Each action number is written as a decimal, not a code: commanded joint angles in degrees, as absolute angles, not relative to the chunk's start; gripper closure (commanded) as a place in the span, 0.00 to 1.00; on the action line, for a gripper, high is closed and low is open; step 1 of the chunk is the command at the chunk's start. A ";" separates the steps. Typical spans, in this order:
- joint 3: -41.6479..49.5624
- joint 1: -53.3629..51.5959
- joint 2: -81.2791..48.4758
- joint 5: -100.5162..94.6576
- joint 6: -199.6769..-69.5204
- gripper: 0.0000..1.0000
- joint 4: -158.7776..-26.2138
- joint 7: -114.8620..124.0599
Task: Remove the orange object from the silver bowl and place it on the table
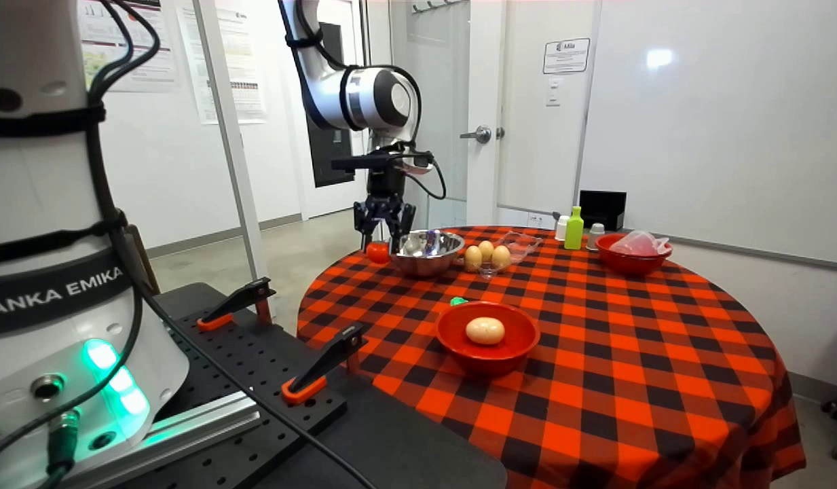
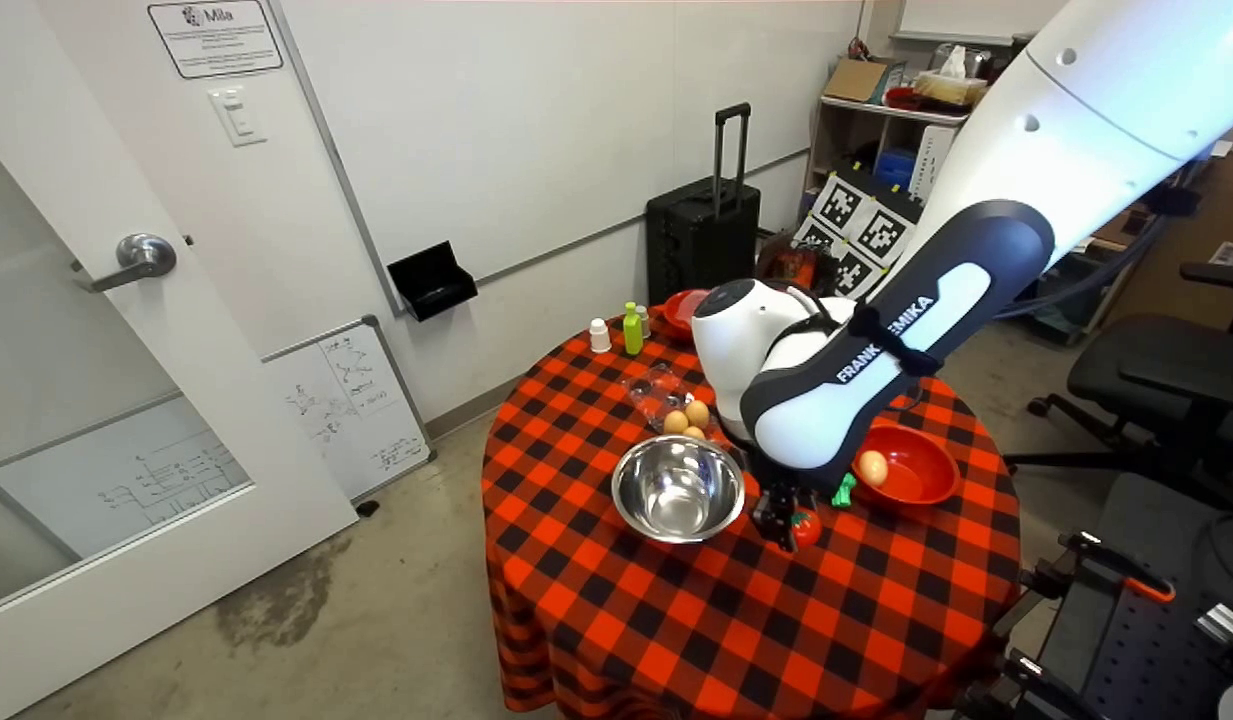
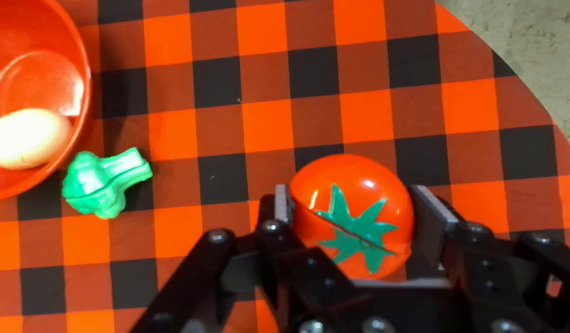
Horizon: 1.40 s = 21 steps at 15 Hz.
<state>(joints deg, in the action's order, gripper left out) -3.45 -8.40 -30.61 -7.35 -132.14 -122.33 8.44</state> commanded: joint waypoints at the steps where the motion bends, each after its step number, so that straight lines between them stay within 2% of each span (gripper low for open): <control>1: -4.37 -6.75 -36.21 -3.98 -133.83 0.62 -120.04 4.66; 9: -4.89 -4.70 -46.73 -0.87 -135.23 0.62 -113.01 1.20; 12: -4.90 -4.47 -47.50 -0.44 -134.36 0.54 -111.40 1.26; 13: -4.91 -4.42 -47.60 -0.30 -134.46 0.44 -111.16 1.34; 15: -4.85 -4.45 -47.48 -0.05 -134.36 0.11 -111.01 1.75; 17: -4.69 -4.70 -47.23 -0.06 -134.39 0.01 -111.45 2.26; 21: -4.43 -5.34 -45.33 -0.31 -134.77 0.00 -113.48 3.35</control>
<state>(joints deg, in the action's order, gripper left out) -4.41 -4.94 -46.68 -1.51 -134.77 -112.49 2.97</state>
